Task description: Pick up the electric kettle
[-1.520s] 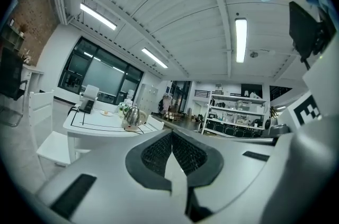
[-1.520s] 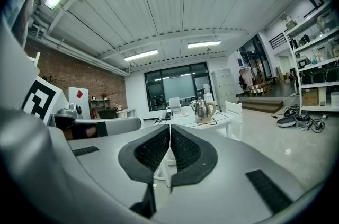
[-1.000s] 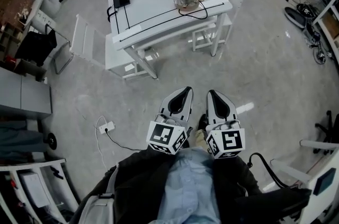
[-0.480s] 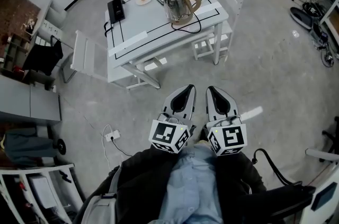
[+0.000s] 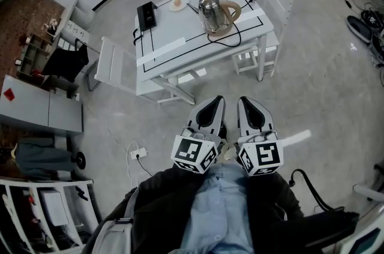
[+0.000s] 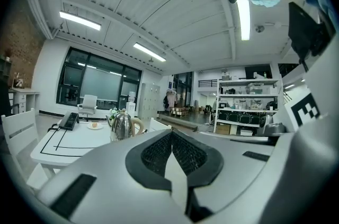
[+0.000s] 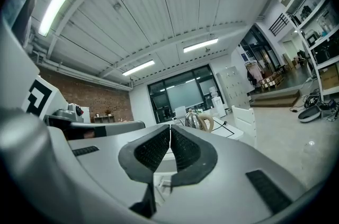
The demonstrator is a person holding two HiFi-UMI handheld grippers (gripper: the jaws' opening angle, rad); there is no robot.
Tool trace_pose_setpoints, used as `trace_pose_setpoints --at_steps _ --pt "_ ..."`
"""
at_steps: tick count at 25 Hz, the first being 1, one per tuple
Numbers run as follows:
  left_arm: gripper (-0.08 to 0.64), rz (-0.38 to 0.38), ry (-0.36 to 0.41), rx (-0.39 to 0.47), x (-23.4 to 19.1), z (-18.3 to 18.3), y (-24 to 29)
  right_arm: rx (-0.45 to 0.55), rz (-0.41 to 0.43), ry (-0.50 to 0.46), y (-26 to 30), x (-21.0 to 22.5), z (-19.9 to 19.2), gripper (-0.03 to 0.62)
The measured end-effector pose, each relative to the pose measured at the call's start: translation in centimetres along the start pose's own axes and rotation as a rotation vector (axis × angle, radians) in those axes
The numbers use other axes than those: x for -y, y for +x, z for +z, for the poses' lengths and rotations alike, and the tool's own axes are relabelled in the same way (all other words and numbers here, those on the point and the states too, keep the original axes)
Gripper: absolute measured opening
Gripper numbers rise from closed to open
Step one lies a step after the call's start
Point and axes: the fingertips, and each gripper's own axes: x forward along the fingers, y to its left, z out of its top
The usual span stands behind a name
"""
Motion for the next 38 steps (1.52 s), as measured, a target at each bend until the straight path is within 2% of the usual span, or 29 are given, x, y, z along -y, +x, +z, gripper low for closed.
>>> trace_pose_setpoints --at_steps 10,16,21,30,38 --pt "0.008 -0.015 -0.059 0.011 -3.2 0.1 2.5 -0.046 -0.021 -0.039 3.5 0.5 -0.2 0.018" --pt "0.008 -0.003 -0.126 -0.039 -7.9 -2.5 6.4 -0.122 -0.033 -0.009 8.9 2.2 -2.7 0.018" --pt "0.008 0.013 -0.160 -0.051 -12.5 -2.8 8.7 -0.161 -0.016 -0.010 14.0 1.9 -3.4 0.018" --pt "0.008 0.014 -0.197 0.003 -20.5 -0.5 12.6 -0.171 -0.016 -0.071 22.8 1.1 -1.9 0.018" --pt "0.008 -0.020 -0.216 0.077 -24.5 1.7 15.0 -0.146 -0.033 -0.141 26.9 0.3 -0.3 0.018"
